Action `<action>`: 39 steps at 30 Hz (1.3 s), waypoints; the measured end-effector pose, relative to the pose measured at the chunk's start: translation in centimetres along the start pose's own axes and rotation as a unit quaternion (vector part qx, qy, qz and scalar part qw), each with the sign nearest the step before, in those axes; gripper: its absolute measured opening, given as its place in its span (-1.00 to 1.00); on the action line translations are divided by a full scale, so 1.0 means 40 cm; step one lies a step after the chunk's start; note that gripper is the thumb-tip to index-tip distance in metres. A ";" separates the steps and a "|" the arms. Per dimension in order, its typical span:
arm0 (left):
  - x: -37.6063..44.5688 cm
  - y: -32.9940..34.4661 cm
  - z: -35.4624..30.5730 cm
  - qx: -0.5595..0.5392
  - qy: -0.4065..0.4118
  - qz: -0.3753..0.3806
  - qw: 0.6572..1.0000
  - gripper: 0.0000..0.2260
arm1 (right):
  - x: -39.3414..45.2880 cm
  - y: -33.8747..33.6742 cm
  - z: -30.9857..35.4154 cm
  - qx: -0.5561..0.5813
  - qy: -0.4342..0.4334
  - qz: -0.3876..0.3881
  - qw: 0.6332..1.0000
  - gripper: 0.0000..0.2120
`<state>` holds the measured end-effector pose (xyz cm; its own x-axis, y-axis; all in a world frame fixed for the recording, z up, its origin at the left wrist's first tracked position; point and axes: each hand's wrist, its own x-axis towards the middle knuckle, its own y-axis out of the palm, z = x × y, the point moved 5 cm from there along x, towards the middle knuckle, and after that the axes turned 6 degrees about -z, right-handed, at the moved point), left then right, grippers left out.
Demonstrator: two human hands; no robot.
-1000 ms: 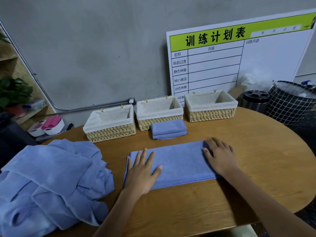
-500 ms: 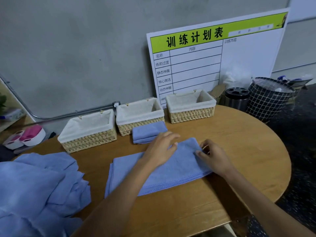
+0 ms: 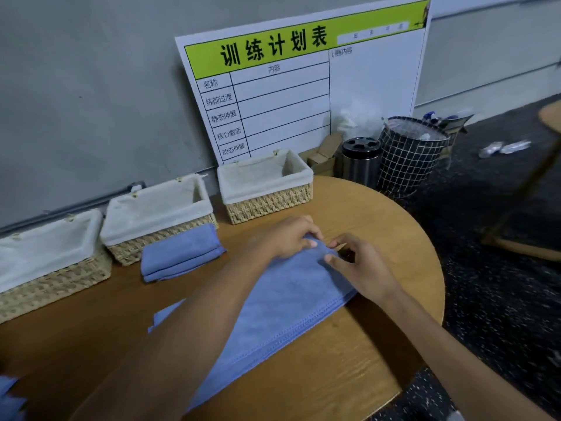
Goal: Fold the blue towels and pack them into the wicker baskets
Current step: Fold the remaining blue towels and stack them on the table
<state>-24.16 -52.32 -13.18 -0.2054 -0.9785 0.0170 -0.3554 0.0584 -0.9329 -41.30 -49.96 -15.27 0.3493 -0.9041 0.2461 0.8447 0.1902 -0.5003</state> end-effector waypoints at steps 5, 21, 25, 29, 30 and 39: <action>0.004 -0.002 0.014 0.033 0.021 -0.015 0.999 -0.93 | -0.026 -0.012 0.005 -0.036 -0.010 0.011 0.999 -0.72; -0.309 -0.183 0.055 -0.407 -0.161 -0.184 0.880 -0.67 | -0.159 0.090 0.231 0.114 -0.168 -0.037 0.979 -0.46; -0.445 -0.221 0.101 -0.432 -0.194 -0.217 0.854 -0.59 | -0.196 0.176 0.296 0.110 -0.195 -0.018 0.974 -0.45; -0.567 -0.248 0.149 -0.409 -0.224 -0.242 0.851 -0.53 | -0.248 0.257 0.377 0.099 -0.237 0.013 0.966 -0.50; -0.591 -0.253 0.159 -0.400 -0.230 -0.246 0.853 -0.54 | -0.261 0.278 0.392 0.092 -0.242 0.025 0.966 -0.51; -0.734 -0.167 0.229 -0.368 -0.266 -0.257 0.853 -0.63 | -0.340 0.442 0.379 -0.006 -0.259 0.132 0.957 -0.59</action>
<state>-7.40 -25.79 -10.75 0.5239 -0.8518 0.0074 -0.7900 -0.4891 -0.3698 -24.97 -28.52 -14.89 0.7068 -0.5140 0.4860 0.6955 0.3791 -0.6105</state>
